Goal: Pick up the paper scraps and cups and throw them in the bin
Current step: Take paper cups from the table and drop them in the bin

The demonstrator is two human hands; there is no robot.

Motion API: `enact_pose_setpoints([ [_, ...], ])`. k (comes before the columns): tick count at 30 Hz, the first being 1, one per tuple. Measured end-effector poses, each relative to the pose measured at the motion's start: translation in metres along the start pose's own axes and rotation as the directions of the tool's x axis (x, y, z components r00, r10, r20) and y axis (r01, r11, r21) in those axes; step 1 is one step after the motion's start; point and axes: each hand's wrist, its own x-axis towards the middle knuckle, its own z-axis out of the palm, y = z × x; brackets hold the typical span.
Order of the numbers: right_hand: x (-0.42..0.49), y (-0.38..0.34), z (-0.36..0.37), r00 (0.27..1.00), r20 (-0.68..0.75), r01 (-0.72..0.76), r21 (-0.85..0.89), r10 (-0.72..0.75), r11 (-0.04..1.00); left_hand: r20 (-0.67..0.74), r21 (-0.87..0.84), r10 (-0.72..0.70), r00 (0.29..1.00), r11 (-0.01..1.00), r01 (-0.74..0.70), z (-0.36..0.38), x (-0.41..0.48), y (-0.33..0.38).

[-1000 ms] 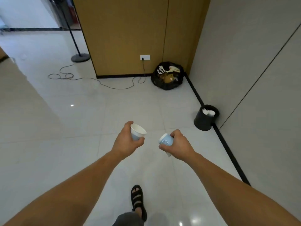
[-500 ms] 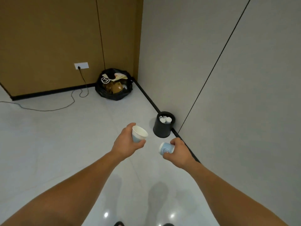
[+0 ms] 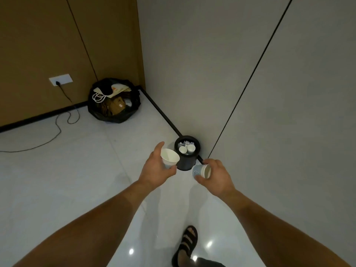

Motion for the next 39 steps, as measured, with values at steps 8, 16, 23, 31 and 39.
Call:
enact_pose_setpoints([
  [8,0.14,0.015,-0.033,0.998,0.053,0.045,-0.066,-0.042,0.997,0.009,0.062,-0.049,0.999,0.997,0.049,0.032,0.123,0.029],
  [16,0.28,0.044,-0.002,0.995,0.097,0.001,-0.162,0.015,0.987,0.087,0.09,-0.065,0.994,0.994,0.057,0.081,0.271,0.002],
  [23,0.423,0.112,0.077,0.985,0.154,-0.045,-0.228,0.082,0.973,0.17,0.125,-0.089,0.982,0.99,0.068,0.174,0.396,-0.086],
  [31,0.533,0.217,0.214,0.971,0.239,0.071,-0.284,-0.001,0.956,0.102,0.119,-0.156,0.982,0.982,0.143,0.312,0.474,-0.207],
  [39,0.572,0.294,0.304,0.95,0.297,0.185,-0.296,-0.093,0.937,0.127,0.167,-0.187,0.974,0.972,0.165,0.395,0.491,-0.285],
])
